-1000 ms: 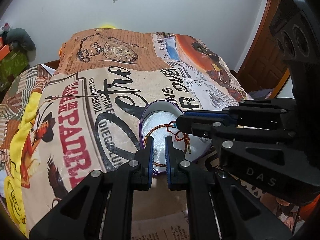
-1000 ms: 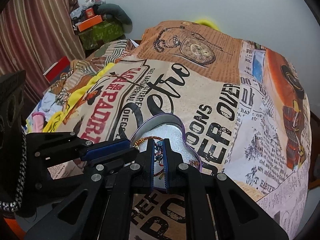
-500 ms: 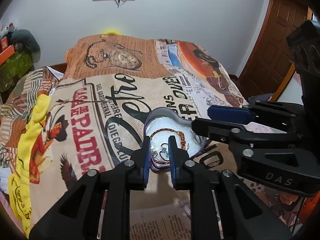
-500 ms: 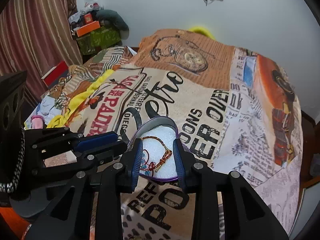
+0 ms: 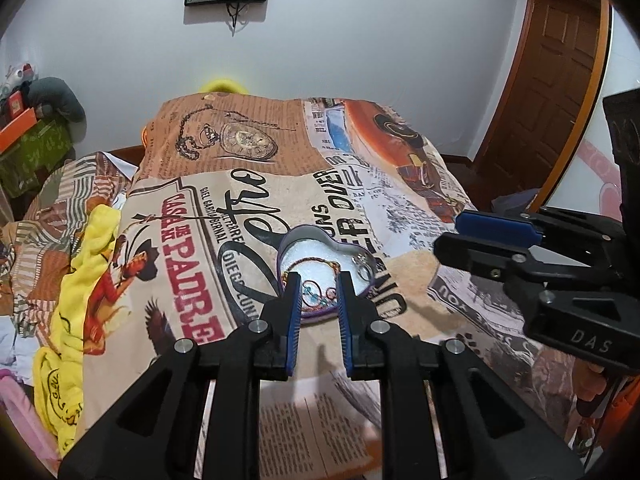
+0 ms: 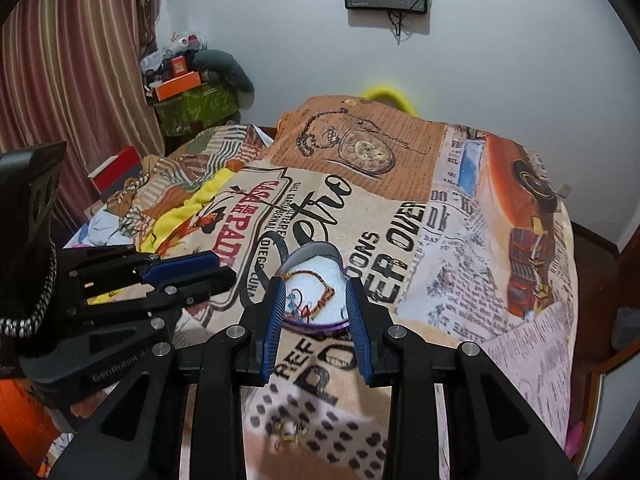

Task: Organize jewelry
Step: 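Withdraw both tools from the tin toward the remaining rings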

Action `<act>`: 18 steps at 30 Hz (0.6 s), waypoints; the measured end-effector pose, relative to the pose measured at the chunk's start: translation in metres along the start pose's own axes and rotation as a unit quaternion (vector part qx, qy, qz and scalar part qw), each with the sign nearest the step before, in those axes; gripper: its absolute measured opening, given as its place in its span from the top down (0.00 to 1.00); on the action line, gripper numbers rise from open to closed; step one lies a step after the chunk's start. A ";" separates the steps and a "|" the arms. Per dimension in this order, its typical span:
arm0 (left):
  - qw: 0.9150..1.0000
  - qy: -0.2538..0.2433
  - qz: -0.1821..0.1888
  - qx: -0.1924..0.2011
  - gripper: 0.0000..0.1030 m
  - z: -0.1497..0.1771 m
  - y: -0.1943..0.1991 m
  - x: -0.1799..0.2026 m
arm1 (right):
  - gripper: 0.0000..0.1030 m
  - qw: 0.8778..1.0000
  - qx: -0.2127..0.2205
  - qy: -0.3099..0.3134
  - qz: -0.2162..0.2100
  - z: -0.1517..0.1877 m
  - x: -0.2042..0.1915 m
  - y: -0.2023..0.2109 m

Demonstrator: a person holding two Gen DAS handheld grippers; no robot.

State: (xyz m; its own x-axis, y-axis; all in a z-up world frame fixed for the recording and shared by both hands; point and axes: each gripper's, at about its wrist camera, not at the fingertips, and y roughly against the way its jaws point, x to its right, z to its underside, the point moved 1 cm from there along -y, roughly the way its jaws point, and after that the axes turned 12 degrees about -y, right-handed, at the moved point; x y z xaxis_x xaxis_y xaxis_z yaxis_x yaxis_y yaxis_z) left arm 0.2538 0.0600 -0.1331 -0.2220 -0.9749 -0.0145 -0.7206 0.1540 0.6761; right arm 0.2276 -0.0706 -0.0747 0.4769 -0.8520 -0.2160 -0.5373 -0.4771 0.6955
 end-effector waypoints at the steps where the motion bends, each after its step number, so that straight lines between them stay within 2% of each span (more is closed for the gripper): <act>1: 1.000 -0.001 0.001 0.000 0.84 0.001 0.003 0.002 | 0.73 1.000 0.002 -0.001 0.001 0.003 0.001 0.004; 11: 1.000 -0.007 0.011 -0.020 0.84 0.028 0.015 0.026 | 0.73 1.000 -0.011 -0.017 0.005 0.038 0.016 0.025; 16: 0.999 -0.005 0.014 -0.038 0.84 0.046 0.012 0.033 | 0.72 0.999 -0.042 -0.029 -0.003 0.062 0.019 0.016; 18: 0.999 -0.001 0.015 -0.045 0.78 0.055 0.010 0.034 | 0.71 0.998 -0.055 -0.032 -0.006 0.071 0.020 0.011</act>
State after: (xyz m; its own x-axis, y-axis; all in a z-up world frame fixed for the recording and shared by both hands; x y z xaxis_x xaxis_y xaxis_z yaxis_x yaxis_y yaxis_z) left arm 0.2034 0.0369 -0.1672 -0.2440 -0.9698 0.0057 -0.6510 0.1681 0.7402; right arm 0.1817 -0.1084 -0.1202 0.4347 -0.8604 -0.2658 -0.4502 -0.4632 0.7634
